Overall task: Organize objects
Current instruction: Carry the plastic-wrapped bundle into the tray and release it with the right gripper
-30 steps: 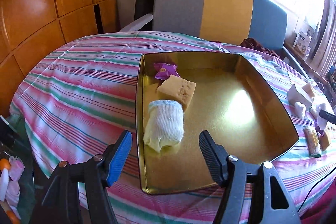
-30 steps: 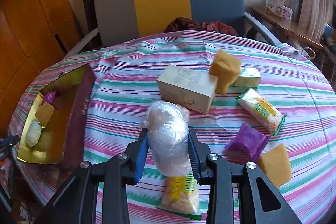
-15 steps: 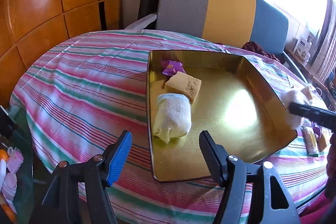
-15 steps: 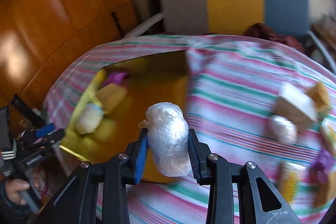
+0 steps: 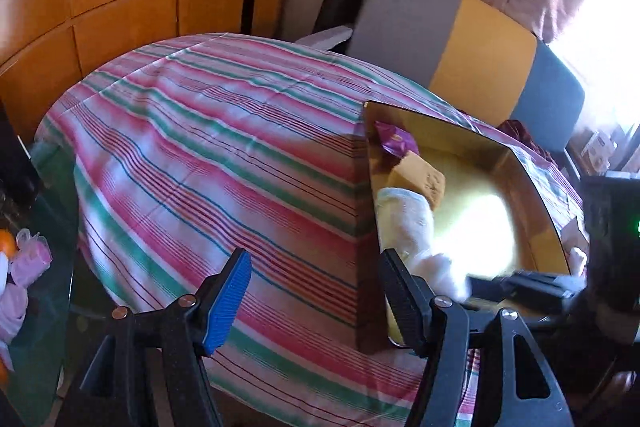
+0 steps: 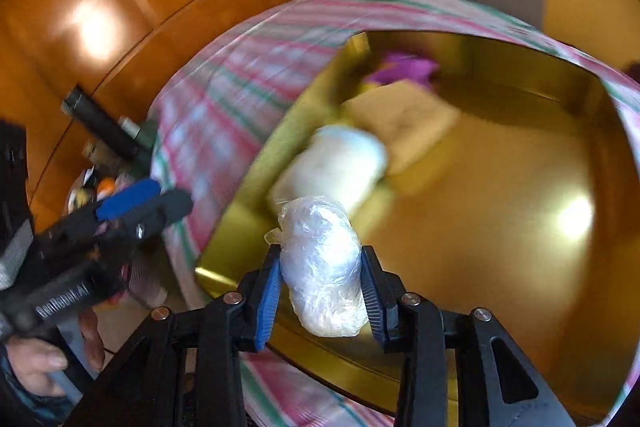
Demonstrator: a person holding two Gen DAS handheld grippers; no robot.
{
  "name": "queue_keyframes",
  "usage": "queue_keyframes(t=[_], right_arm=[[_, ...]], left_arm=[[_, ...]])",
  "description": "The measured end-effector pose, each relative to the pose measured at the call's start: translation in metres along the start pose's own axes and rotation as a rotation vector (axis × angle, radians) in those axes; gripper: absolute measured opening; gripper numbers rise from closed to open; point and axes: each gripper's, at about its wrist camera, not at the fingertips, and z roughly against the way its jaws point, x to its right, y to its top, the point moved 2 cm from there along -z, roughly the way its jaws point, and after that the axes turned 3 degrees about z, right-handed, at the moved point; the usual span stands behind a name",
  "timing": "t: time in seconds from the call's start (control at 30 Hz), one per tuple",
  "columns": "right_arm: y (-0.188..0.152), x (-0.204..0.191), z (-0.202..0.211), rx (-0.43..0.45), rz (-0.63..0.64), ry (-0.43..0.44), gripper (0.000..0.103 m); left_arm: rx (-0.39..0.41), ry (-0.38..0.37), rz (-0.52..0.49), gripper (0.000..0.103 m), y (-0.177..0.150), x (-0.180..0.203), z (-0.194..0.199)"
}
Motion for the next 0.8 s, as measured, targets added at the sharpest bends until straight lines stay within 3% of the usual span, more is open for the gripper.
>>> queue_keyframes(t=[0.1,0.23,0.3,0.5,0.8], right_arm=[[-0.003,-0.019,-0.014,-0.041,0.063,0.033,0.041],[-0.005,-0.018,-0.01,-0.018,0.037,0.041,0.06],[-0.006,-0.014,-0.003,0.001,0.02,0.037,0.064],[-0.008,0.003,0.024,0.062,-0.049,0.014,0.071],[-0.024,0.046,0.089,0.167,-0.141,-0.09,0.083]], left_arm=[[-0.005,-0.012,0.002,0.066,0.0,-0.002,-0.001],[-0.01,-0.013,-0.021,0.066,-0.002,0.003,-0.002],[-0.012,-0.017,-0.029,0.066,-0.003,0.006,-0.002],[0.008,-0.022,-0.074,0.066,-0.003,0.021,0.007],[0.017,-0.043,-0.171,0.066,-0.008,0.055,0.018]])
